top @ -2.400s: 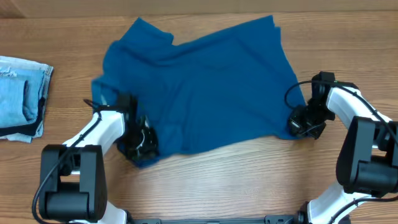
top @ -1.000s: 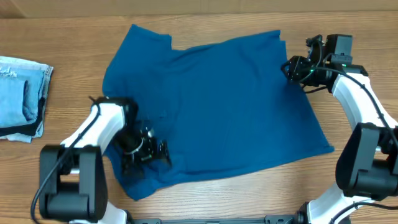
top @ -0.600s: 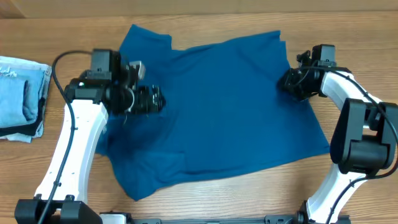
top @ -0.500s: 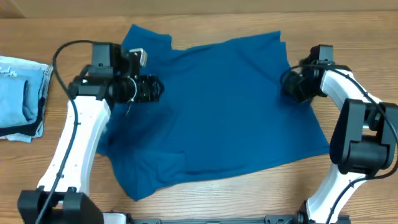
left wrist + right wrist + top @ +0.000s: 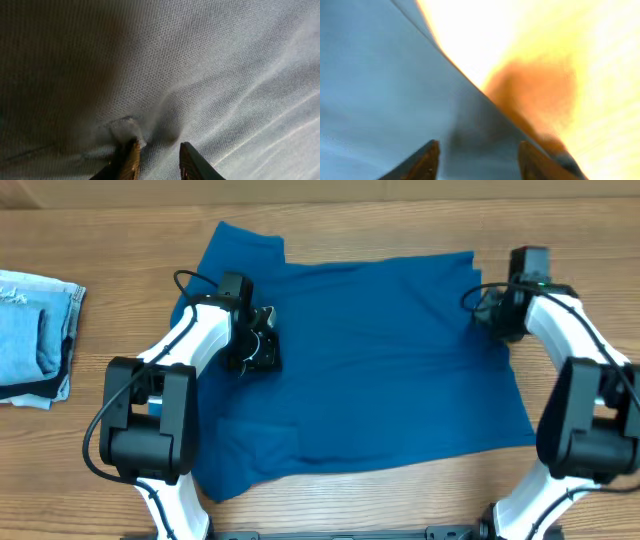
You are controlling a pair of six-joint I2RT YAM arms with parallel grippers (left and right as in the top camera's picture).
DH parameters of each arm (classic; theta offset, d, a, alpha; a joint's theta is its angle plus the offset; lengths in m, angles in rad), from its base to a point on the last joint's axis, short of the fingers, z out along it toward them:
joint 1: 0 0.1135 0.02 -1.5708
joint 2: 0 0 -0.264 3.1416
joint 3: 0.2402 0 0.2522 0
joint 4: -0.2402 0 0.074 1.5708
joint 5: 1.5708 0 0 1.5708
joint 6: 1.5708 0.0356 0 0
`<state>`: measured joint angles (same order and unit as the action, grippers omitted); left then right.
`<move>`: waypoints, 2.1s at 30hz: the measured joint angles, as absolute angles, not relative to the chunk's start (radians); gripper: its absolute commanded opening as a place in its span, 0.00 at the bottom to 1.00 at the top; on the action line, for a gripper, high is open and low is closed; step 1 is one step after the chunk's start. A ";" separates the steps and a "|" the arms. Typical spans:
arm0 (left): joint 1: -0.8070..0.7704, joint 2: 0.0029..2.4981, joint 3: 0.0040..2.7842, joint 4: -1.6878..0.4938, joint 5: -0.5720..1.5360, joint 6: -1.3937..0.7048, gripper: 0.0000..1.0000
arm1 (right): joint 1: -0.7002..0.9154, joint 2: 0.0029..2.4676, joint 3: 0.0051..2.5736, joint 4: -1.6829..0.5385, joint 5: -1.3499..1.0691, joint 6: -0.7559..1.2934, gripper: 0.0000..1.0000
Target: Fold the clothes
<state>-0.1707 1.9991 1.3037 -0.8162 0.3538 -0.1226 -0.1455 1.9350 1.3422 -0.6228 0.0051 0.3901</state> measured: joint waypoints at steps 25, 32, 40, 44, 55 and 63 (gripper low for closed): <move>-0.171 1.999 1.304 -0.852 0.295 -0.123 0.39 | -0.236 2.100 1.353 -0.253 -0.324 0.310 0.63; -0.171 1.999 1.304 -0.843 0.295 -0.123 0.39 | -0.231 2.101 1.353 -0.297 -0.310 0.295 0.59; -0.171 1.999 1.304 -0.842 0.295 -0.123 0.39 | -0.216 2.104 1.352 -0.352 -0.272 0.286 0.22; -0.171 1.999 1.304 -0.842 0.295 -0.123 0.40 | -0.216 2.107 1.352 -0.352 -0.270 0.287 0.11; -0.171 1.999 1.304 -0.841 0.295 -0.123 0.43 | -0.216 1.997 1.352 -0.503 -0.263 0.287 0.04; -0.171 1.999 1.304 -0.841 0.296 -0.123 0.43 | -0.216 1.977 1.352 -0.546 -0.177 0.287 0.05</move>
